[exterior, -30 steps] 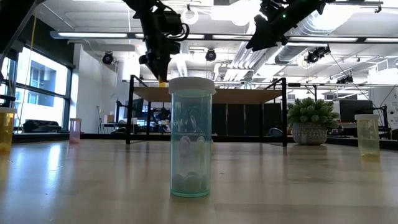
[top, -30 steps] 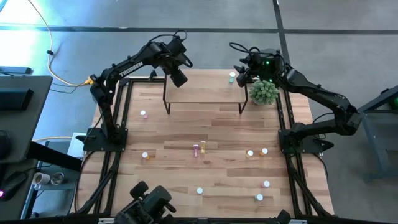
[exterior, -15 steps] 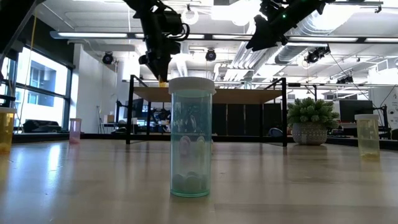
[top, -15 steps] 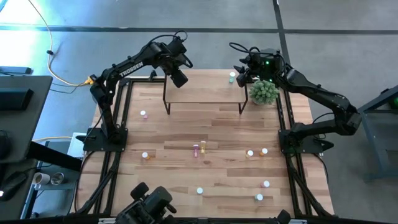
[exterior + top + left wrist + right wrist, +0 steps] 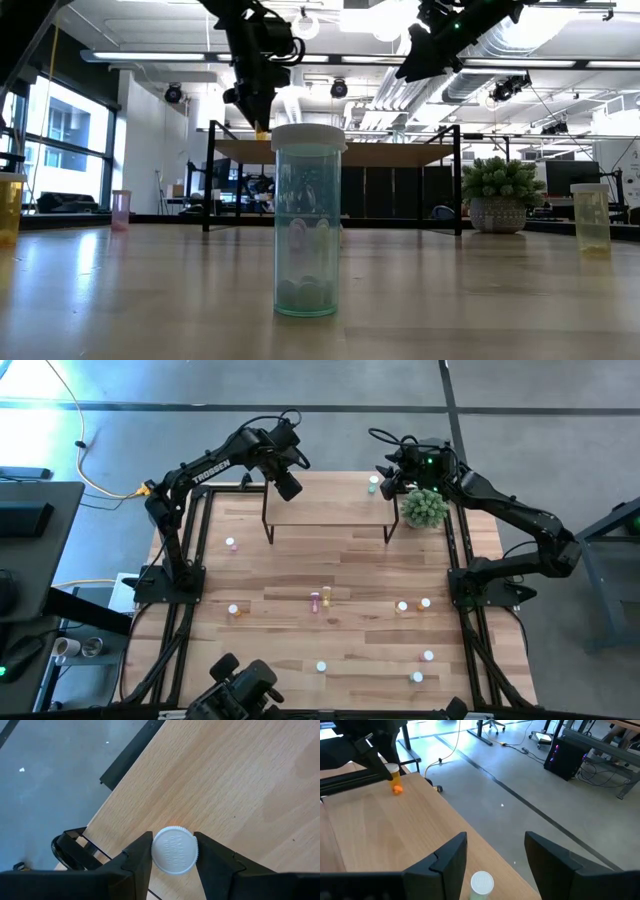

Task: Pick and place medicine bottles onto shelf by color
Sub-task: Put the top orange pill bottle on the shelf

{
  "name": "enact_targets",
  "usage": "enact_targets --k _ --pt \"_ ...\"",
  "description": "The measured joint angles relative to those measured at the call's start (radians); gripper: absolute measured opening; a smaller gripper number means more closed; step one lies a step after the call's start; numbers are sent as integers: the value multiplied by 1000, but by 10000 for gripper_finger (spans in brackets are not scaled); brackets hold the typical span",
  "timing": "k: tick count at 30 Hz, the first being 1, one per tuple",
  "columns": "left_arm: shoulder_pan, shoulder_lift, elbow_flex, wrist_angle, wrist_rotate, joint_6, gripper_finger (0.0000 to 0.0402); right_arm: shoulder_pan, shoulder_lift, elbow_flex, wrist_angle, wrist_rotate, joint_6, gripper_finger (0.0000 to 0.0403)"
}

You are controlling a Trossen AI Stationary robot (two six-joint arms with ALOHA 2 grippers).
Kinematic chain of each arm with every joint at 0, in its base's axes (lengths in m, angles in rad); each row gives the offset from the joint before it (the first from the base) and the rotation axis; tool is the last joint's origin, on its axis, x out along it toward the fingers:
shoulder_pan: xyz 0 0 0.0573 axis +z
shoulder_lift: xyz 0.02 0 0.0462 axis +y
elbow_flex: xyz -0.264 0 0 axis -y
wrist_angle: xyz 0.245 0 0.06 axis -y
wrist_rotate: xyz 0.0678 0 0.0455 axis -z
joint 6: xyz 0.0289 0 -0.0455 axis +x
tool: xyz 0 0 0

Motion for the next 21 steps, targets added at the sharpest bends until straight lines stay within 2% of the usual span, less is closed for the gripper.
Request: enact_targets --k 11,21 --pt "0 0 0 0 0 3 152 0 0 0 5 0 0 191" --pt "0 0 0 4 1 3 154 0 0 0 5 0 -17 191"
